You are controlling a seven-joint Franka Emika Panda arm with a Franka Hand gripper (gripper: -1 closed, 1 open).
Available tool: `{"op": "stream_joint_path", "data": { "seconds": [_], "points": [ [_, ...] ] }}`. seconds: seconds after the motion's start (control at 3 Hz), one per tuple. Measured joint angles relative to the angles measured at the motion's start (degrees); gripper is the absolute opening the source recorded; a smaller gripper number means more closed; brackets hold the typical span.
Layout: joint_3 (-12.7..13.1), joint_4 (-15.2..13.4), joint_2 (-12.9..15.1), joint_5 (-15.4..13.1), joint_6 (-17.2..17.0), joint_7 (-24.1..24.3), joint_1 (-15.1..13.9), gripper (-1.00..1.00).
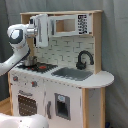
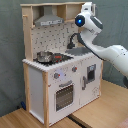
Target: Play with the kitchen
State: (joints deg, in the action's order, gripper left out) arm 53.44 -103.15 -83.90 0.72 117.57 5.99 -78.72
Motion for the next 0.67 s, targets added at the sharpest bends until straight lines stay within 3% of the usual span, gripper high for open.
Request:
{"op": "stream_joint_path", "data": {
  "seconds": [0.67],
  "points": [
    [-2.94, -8.26, -0.07, 0.0, 5.52, -2.96, 4.51, -1.0]
  ]
}}
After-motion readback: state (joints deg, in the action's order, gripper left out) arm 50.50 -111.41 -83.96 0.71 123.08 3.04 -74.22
